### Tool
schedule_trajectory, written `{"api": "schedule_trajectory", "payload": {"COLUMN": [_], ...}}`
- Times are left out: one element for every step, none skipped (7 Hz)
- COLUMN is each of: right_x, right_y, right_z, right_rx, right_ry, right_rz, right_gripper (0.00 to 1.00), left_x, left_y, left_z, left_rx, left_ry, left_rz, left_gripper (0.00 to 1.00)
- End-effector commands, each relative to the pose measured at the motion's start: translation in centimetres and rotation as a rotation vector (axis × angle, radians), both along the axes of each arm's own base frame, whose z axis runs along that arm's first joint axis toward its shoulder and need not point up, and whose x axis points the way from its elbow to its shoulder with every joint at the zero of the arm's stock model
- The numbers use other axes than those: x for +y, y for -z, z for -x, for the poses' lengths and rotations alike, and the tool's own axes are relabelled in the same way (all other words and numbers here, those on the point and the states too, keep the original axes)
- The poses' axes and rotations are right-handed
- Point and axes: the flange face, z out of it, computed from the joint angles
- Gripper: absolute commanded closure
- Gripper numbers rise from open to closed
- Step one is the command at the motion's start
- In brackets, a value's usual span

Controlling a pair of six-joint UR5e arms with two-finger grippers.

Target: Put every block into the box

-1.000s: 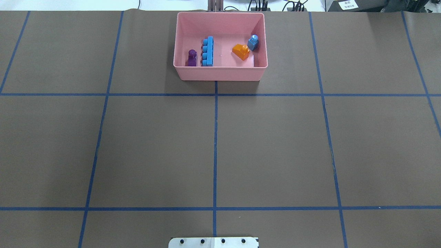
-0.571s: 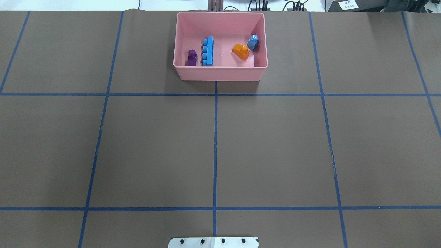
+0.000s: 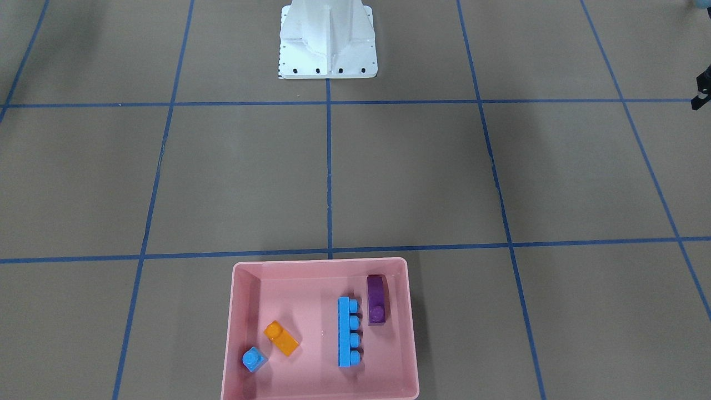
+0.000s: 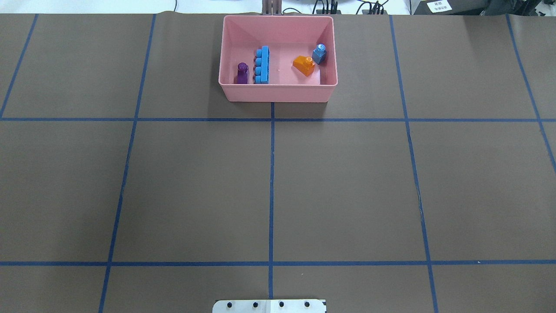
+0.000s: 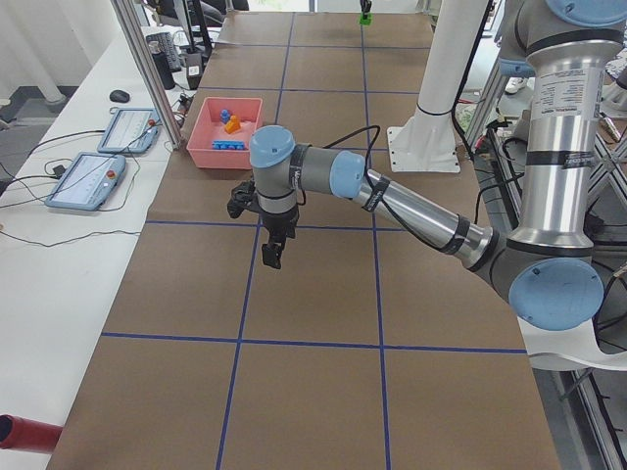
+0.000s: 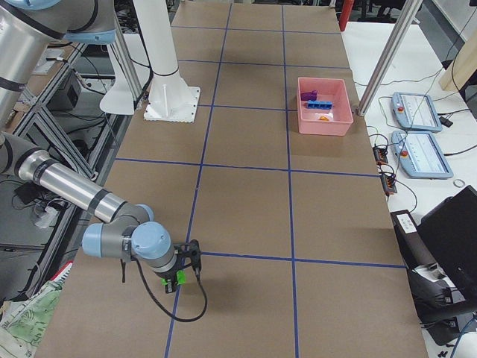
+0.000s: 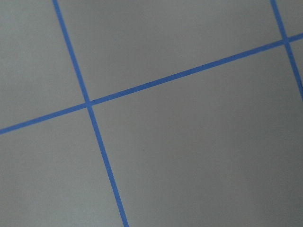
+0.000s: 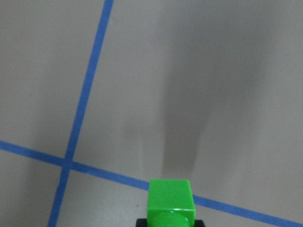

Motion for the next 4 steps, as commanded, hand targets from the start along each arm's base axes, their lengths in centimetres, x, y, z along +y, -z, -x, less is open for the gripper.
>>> {"api": "schedule_trajectory", "payload": {"right_x": [-12.0, -17.1, -21.8, -26.0], "right_y": [10.3, 14.4, 19.1, 24.5], "right_z": [-1.2, -1.5, -1.3, 0.4], "right_rx": [0.032, 0.046, 0.048, 0.048], "right_ry": [-0.014, -0.012, -0.012, -0.027], "right_rz": [0.009, 0.007, 0.009, 0.029], "right_gripper": [1.0, 1.0, 1.0, 1.0], "left_x": [0.6, 0.3, 0.7, 1.4], "left_y": [-1.8, -2.1, -3.1, -4.7], "left_z": [0.3, 0.2, 0.6, 0.9], "left_rx": [-0.004, 0.0, 0.006, 0.008], "left_ry": [0.006, -0.015, -0.016, -0.011], "left_rz": [0.032, -0.006, 0.004, 0.01], "left_gripper": [0.0, 0.0, 0.0, 0.0]}}
